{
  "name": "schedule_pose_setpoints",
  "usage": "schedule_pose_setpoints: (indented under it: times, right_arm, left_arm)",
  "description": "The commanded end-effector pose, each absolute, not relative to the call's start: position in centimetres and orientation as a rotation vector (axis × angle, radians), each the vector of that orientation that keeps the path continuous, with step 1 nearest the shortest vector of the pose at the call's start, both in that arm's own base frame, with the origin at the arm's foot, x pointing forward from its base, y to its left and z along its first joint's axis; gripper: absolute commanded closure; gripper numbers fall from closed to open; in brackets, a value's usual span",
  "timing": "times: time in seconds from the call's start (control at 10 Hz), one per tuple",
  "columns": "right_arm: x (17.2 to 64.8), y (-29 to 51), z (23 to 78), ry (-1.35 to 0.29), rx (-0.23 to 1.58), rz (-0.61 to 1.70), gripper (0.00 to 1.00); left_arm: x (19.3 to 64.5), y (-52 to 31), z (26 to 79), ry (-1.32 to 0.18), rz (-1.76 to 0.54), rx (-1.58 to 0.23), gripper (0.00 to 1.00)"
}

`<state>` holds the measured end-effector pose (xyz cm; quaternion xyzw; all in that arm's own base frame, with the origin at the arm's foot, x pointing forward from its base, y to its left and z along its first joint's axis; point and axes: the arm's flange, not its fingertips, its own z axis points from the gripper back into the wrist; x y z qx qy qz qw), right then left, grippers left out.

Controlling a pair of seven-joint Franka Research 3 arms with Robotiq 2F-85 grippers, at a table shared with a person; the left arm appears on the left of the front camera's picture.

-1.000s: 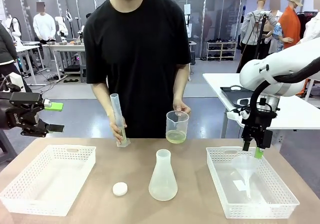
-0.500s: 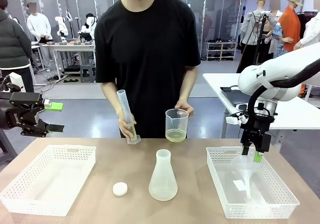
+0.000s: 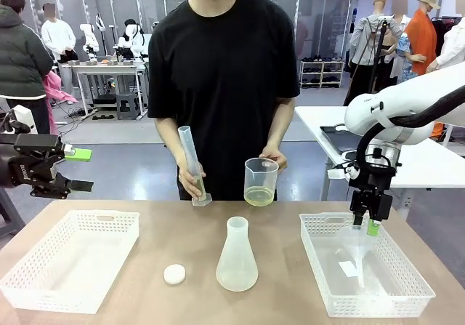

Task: Prepare the solutions needed for the experiment.
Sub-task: Pick up the Plastic Funnel and insert it into the Big flask.

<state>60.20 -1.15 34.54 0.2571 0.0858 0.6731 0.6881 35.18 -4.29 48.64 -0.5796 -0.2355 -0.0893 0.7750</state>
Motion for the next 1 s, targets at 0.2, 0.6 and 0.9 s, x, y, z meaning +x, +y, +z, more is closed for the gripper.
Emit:
schedule_pose_setpoints:
  times: [0.2,0.6,0.9]
  right_arm:
    - [61.19,-0.55,33.96,0.214,0.600,1.474,0.37]
    - [61.14,-0.70,33.67,0.208,0.609,1.464,0.70]
    - [60.99,-0.61,33.58,0.215,0.606,1.463,1.00]
  left_arm:
    - [35.30,-4.55,48.72,-0.534,-0.205,-1.279,0.00]
    - [35.30,-4.55,48.72,-0.534,-0.205,-1.279,0.00]
    - [35.30,-4.55,48.72,-0.534,-0.205,-1.279,0.00]
